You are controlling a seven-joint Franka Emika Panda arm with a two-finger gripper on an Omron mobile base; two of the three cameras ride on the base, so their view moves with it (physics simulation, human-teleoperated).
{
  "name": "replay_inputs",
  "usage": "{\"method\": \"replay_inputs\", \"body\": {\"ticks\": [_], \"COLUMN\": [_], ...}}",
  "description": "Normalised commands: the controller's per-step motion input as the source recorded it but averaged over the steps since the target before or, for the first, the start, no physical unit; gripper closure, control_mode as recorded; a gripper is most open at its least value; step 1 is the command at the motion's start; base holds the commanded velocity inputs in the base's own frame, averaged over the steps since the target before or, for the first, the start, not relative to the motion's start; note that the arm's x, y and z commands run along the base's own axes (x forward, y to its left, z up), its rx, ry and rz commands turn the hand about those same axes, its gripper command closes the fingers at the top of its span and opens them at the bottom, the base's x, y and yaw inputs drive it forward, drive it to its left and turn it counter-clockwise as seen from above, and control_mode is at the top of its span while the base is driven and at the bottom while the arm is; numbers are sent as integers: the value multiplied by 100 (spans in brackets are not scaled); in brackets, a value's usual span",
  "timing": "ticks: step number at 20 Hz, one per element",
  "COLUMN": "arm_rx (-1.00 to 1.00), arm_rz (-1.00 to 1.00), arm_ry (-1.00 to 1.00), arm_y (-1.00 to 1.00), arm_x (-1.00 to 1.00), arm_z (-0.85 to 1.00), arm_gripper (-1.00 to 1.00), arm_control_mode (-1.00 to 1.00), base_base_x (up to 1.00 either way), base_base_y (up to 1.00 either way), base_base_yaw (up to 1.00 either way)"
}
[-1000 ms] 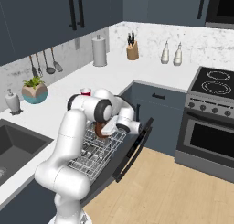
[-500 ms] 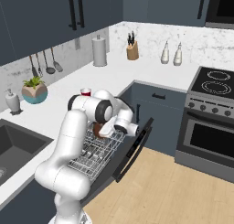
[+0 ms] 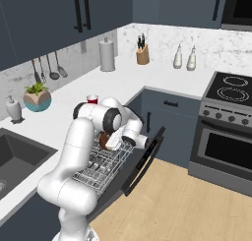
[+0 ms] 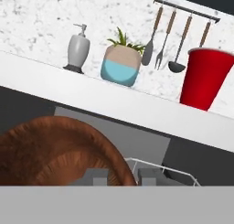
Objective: Pick up the cup and bowl from the counter, place them in the dishwasher, and close the dishwasher door.
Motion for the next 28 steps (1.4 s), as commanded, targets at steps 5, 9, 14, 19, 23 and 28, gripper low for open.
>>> {"method": "replay_inputs", "body": {"ticks": [5, 9, 14, 19, 23, 28], "arm_rx": [-2, -3, -4, -4, -3, -4], "arm_rz": [1, 1, 0, 0, 0, 0], "arm_ry": [0, 0, 0, 0, 0, 0], "arm_y": [0, 6, 4, 1, 6, 13], "arm_x": [8, 10, 13, 17, 19, 22], "arm_z": [-12, -18, -28, -28, -25, -23], "arm_gripper": [100, 100, 100, 100, 100, 100], "arm_control_mode": [-100, -100, -100, -100, -100, -100], "base_base_x": [0, 0, 0, 0, 0, 0], "base_base_y": [0, 0, 0, 0, 0, 0], "base_base_yaw": [0, 0, 0, 0, 0, 0]}}
